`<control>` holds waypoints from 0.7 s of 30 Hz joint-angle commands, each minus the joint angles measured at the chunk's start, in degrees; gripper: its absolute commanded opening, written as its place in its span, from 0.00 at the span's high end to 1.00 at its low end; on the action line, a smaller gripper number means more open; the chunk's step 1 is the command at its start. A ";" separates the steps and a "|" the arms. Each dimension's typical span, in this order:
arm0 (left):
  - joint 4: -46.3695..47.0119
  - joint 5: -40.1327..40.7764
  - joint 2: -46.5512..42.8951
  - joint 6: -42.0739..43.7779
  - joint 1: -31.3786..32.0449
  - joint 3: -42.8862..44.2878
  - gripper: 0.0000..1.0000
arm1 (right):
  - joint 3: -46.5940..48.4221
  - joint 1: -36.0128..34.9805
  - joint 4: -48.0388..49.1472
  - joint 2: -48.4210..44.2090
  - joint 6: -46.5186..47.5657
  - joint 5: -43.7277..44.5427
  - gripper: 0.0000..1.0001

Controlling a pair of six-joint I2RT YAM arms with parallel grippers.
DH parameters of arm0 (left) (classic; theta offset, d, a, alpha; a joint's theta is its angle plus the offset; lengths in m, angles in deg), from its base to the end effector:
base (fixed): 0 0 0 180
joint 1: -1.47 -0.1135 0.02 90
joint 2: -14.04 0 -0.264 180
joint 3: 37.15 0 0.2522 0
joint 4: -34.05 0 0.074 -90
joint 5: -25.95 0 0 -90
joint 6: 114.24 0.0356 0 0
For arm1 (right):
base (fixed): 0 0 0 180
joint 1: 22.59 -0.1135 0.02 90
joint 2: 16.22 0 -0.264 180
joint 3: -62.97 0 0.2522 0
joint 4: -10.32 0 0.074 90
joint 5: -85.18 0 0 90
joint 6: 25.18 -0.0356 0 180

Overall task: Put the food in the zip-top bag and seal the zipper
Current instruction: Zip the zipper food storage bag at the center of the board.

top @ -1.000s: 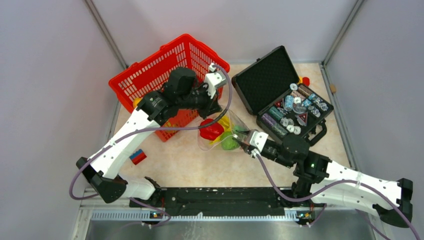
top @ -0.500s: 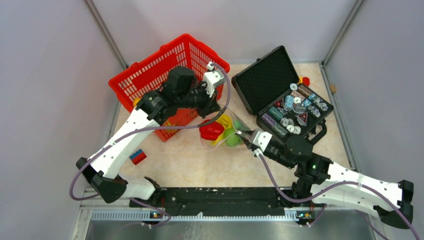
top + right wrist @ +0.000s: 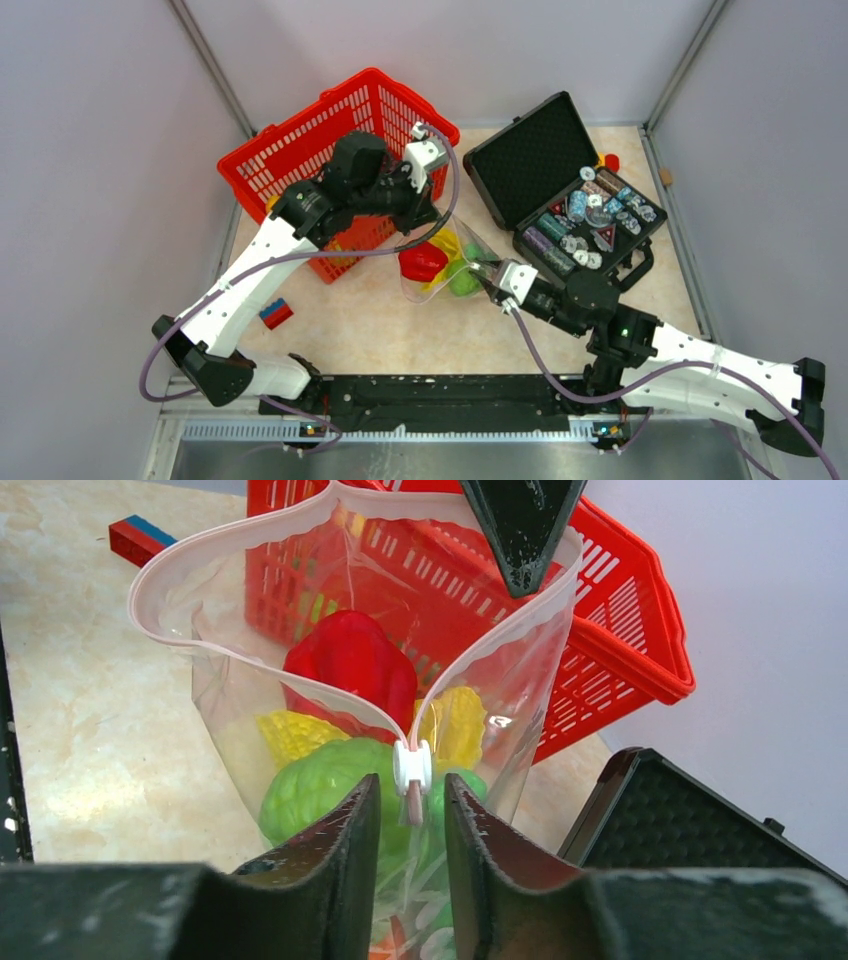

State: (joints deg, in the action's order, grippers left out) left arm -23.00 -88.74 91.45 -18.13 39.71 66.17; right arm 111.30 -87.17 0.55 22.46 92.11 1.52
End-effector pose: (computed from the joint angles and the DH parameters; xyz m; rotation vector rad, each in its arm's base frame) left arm 0.2110 -0.1852 0.4264 1.0537 1.8843 -0.7851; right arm 0.0773 0.1536 0.3205 -1.0788 1.1662 0.4228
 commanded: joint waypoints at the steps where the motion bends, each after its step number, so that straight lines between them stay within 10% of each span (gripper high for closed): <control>1: 4.88 -1.81 -1.44 -0.25 -0.61 0.58 1.00 | 1.71 0.69 -0.39 -0.38 0.42 1.11 0.68; 21: 5.06 -2.66 -1.64 -0.66 -1.05 -0.51 1.00 | 0.33 0.71 3.94 -0.38 1.17 0.79 0.91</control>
State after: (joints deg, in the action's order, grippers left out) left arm -22.54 -90.03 91.45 -18.32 39.01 65.77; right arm 111.28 -87.17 1.25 22.52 92.35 1.59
